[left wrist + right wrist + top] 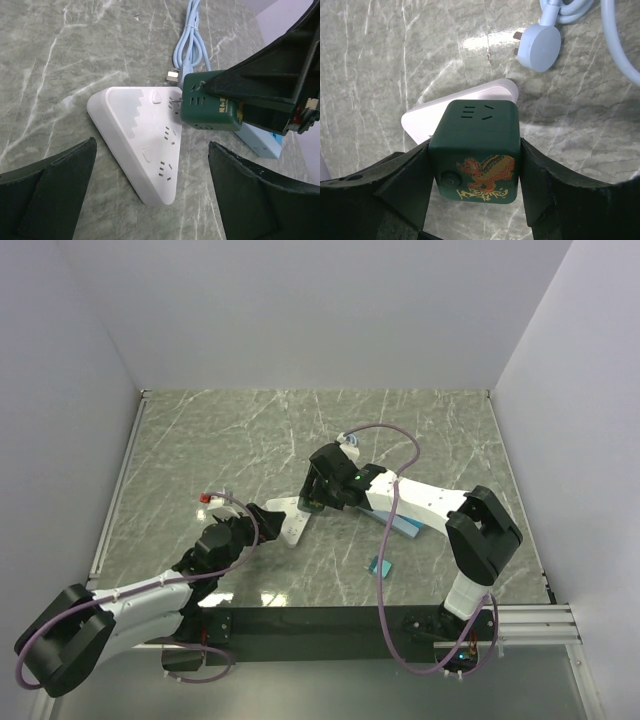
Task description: Insert the plug
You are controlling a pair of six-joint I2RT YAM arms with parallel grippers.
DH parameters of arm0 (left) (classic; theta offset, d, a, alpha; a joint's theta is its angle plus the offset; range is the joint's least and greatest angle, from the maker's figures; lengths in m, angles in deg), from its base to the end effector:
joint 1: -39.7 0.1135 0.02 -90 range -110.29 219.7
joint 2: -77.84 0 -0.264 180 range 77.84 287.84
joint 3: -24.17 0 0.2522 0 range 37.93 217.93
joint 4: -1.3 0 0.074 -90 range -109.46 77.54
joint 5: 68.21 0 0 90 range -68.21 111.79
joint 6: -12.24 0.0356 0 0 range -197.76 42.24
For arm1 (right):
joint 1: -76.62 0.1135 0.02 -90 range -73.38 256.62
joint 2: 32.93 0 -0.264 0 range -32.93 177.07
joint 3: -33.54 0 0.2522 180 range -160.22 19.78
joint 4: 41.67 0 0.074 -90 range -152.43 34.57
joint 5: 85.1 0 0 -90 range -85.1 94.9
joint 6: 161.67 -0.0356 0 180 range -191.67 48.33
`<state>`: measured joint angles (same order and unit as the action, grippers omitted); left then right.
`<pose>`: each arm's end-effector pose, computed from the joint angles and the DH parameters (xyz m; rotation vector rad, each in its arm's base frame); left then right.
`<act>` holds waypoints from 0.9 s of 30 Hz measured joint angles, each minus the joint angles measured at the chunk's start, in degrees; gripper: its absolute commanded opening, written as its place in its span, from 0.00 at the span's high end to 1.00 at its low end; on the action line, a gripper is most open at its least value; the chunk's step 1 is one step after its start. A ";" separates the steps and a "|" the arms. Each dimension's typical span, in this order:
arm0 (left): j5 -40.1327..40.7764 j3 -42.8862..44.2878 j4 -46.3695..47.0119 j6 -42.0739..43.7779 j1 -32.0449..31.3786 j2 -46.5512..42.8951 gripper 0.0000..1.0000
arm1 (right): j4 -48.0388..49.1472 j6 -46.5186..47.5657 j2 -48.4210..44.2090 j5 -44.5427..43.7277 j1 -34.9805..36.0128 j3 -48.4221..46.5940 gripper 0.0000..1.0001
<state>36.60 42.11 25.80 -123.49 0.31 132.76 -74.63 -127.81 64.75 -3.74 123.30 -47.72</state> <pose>0.1415 -0.1044 0.1544 -0.2950 1.8362 -0.8274 0.2566 0.2643 0.2210 0.2779 2.5044 0.6100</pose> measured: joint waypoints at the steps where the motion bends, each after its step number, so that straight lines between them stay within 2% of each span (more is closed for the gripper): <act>1: 0.00 0.00 -0.02 0.00 0.00 -0.26 0.01 | -0.13 -0.02 0.00 -0.09 0.00 0.00 1.00; 16: -0.31 -0.11 0.07 0.00 0.00 -0.72 0.01 | -0.07 -1.09 0.31 -0.20 0.07 0.00 1.00; 27: -1.46 -0.11 1.46 -0.02 0.00 3.43 0.01 | -0.07 -2.58 1.29 -1.38 1.03 -1.01 1.00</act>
<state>35.14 42.00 27.26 -123.51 0.31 136.19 -74.70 -130.39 66.04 -5.12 124.32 -48.73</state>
